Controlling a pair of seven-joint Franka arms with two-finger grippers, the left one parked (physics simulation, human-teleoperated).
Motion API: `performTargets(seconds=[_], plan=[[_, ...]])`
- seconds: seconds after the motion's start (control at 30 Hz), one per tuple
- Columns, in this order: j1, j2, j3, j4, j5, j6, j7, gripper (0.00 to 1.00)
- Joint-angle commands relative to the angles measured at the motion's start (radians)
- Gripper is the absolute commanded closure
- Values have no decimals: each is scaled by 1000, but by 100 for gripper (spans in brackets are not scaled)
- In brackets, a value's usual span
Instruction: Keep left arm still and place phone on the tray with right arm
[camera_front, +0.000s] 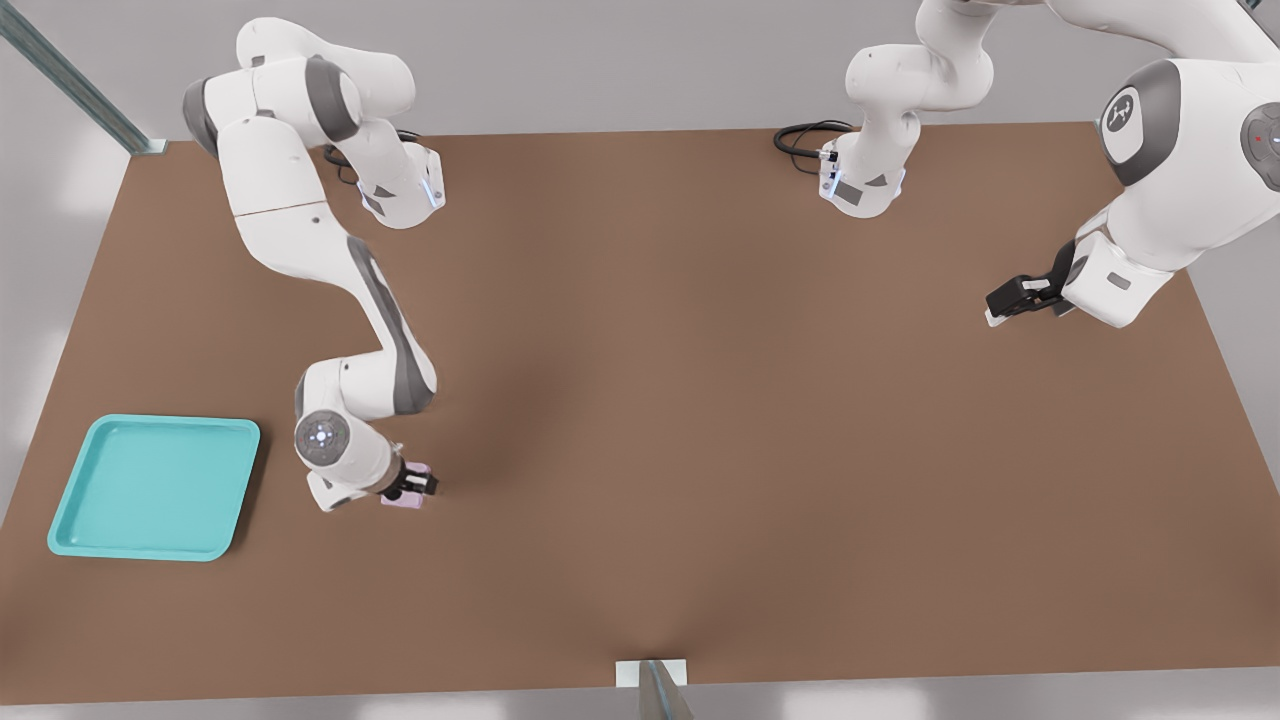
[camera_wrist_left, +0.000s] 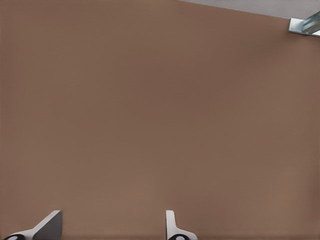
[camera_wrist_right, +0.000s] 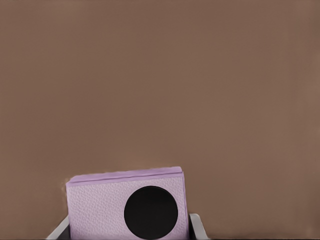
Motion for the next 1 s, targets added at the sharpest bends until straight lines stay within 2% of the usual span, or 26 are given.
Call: performTargets(seconds=[0.0,0.17,0.33,0.5,0.67,0.87,0.9,0.93,0.97], plan=[[-36,-29,0,-35,-6,-19,-205,25],[-177,-46,0,-45,-6,-19,-416,25],[-391,-35,0,-2,1,-21,-765,25],[-565,80,-4,184,18,-85,-1072,25],[-592,114,-6,179,18,-82,-1139,25],[-652,269,-4,297,47,-53,-1254,24],[-652,275,-6,297,47,-47,-1263,21],[-652,277,-8,297,47,-46,-1262,9],[-652,277,-8,298,50,-47,-1253,0]])
